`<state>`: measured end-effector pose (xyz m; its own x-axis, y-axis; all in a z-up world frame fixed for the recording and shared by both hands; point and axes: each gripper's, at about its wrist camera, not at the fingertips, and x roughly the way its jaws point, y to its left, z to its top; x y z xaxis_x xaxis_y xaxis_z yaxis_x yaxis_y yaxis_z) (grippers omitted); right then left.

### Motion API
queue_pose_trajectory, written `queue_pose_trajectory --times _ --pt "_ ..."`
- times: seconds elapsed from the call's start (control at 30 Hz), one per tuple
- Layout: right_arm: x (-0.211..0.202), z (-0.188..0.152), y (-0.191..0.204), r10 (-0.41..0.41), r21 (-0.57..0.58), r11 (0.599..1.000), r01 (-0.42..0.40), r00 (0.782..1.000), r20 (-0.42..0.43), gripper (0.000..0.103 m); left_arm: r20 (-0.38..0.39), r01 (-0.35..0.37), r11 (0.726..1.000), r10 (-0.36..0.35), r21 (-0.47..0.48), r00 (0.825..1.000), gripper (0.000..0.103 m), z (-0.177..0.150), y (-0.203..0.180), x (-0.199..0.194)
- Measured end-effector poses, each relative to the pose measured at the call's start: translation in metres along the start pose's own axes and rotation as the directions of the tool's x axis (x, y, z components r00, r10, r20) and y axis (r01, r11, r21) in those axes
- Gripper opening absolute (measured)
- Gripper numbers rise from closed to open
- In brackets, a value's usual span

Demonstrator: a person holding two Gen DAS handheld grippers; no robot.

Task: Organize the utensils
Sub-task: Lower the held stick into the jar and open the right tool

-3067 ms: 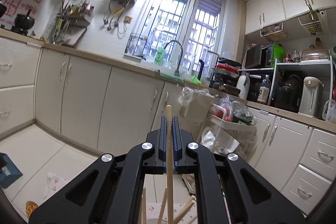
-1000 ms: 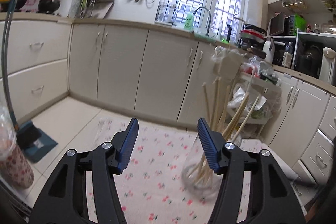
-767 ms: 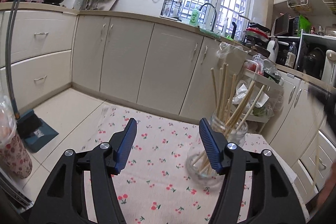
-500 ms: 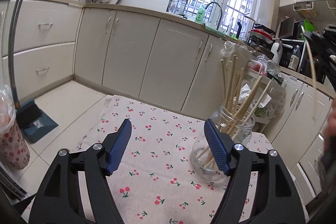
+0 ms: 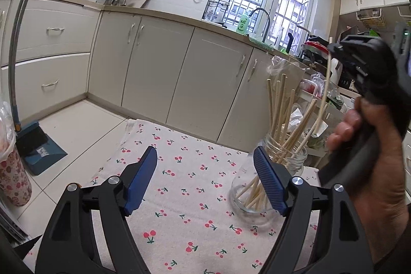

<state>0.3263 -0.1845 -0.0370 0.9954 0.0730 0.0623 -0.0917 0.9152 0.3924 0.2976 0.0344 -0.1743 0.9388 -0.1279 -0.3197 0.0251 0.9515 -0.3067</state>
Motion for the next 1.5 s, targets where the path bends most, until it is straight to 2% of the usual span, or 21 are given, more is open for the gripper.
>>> queue_pose_trajectory --times 0.5,1.0,1.23,1.43,1.47,1.5 --pt "0.01 -0.04 0.007 -0.037 -0.122 0.992 0.031 0.998 -0.047 0.006 -0.041 -0.044 0.998 0.043 -0.034 0.998 0.08 -0.001 0.006 0.008" --pt "-0.009 -0.061 0.01 -0.036 -0.184 0.983 0.014 0.992 -0.117 0.006 -0.059 -0.055 0.998 0.054 -0.031 0.997 0.086 -0.001 0.006 0.012" --pt "-0.019 -0.067 0.006 -0.075 -0.207 0.978 0.035 0.98 -0.187 0.006 -0.067 -0.073 0.997 0.07 -0.039 0.995 0.09 -0.001 0.009 0.014" --pt "-0.025 -0.071 0.008 -0.095 -0.244 0.969 0.026 0.958 -0.272 0.006 -0.076 -0.084 0.996 0.083 -0.002 0.994 0.095 -0.001 0.002 0.013" --pt "-0.026 -0.071 0.009 -0.096 -0.247 0.969 0.024 0.953 -0.286 0.008 -0.082 -0.085 0.996 0.085 0.007 0.993 0.095 -0.001 0.001 0.013" --pt "-0.027 -0.071 0.01 -0.095 -0.248 0.969 0.019 0.949 -0.299 0.015 -0.093 -0.085 0.996 0.087 0.019 0.992 0.095 -0.001 -0.002 0.013"
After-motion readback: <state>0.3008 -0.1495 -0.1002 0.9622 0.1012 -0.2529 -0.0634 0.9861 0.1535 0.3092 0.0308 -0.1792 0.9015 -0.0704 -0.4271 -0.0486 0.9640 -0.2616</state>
